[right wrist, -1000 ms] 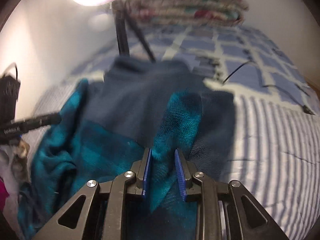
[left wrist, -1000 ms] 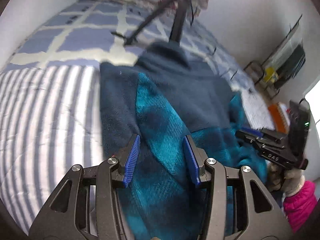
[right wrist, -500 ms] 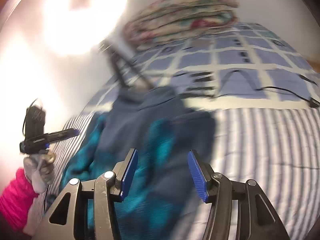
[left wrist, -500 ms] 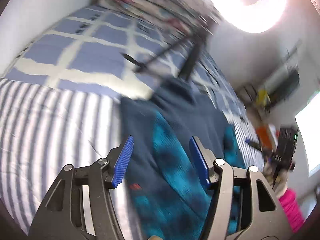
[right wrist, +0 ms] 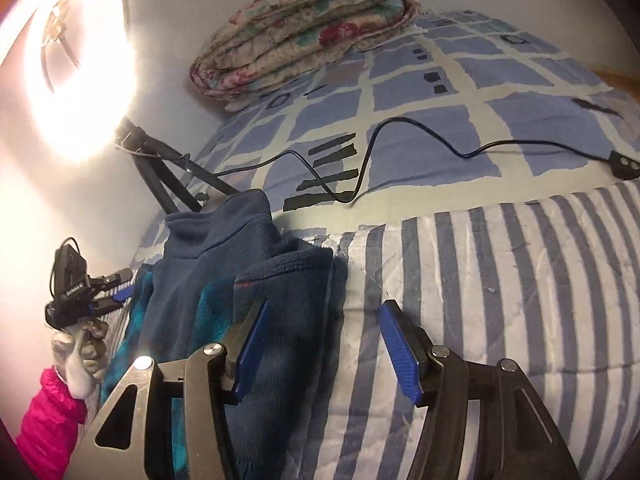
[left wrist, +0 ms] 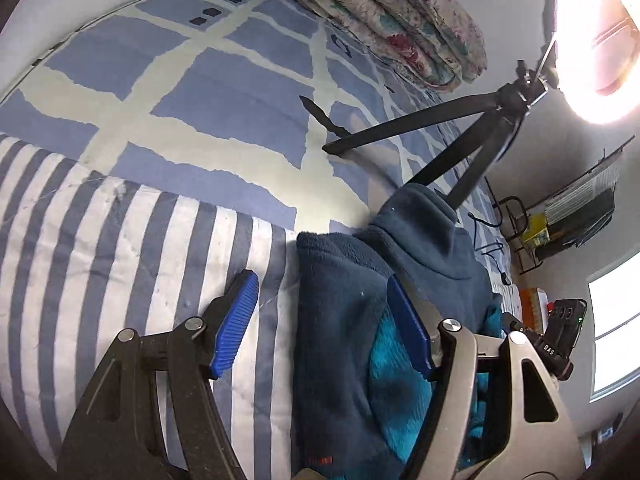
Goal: Fold large clothes
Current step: 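Lay the hem near the collar and open both tools, then grasp the folded jacket bundle edge with both tools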
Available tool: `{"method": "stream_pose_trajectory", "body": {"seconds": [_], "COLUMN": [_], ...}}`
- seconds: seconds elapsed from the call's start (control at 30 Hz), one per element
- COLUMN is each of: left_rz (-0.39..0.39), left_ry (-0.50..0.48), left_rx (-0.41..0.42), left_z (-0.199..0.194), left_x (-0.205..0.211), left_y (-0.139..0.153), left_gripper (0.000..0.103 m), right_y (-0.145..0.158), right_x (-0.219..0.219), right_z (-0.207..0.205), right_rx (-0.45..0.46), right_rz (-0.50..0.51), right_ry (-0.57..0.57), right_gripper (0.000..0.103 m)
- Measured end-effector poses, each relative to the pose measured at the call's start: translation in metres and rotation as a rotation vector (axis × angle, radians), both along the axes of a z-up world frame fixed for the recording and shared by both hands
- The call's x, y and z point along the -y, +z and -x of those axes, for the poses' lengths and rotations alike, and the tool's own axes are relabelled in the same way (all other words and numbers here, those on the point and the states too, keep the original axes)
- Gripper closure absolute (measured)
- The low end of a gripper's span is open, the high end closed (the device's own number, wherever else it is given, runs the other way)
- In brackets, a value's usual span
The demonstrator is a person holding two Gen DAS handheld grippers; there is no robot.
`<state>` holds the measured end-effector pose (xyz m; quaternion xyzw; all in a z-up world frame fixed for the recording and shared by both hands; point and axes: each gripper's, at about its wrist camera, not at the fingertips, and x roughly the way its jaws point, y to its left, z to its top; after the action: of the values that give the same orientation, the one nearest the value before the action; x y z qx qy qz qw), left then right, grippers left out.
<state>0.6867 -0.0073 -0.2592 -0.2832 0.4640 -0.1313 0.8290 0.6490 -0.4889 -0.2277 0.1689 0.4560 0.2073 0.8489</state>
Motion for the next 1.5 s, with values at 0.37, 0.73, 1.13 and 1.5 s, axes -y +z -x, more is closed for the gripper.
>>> {"method": "stream_pose_trajectory", "body": {"seconds": [0.37, 0.73, 1.13, 1.5], "left_rz": [-0.108, -0.103, -0.128, -0.368], "left_ry": [-0.044, -0.102, -0.143, -0.238], "left_rx": [0.031, 0.162, 0.266, 0.403], "left_z": [-0.013, 0.023, 0.093, 0.186], "left_x": [0.031, 0.041, 0.051, 0.097], "left_y": [-0.007, 0.041, 0.103, 0.156], "left_gripper": [0.088, 0.094, 0.095, 0.096], "right_y": [-0.008, 0.031, 0.092, 0.137], "right_x": [-0.025, -0.05, -0.046, -0.043], "right_z": [-0.022, 0.005, 0.061, 0.146], "right_rx": [-0.017, 0.116, 0.219, 0.278], "right_rz": [-0.025, 0.076, 0.047, 0.039], "right_ry": [0.03, 0.067, 0.105, 0.152], "right_gripper": [0.079, 0.098, 0.098, 0.098]}}
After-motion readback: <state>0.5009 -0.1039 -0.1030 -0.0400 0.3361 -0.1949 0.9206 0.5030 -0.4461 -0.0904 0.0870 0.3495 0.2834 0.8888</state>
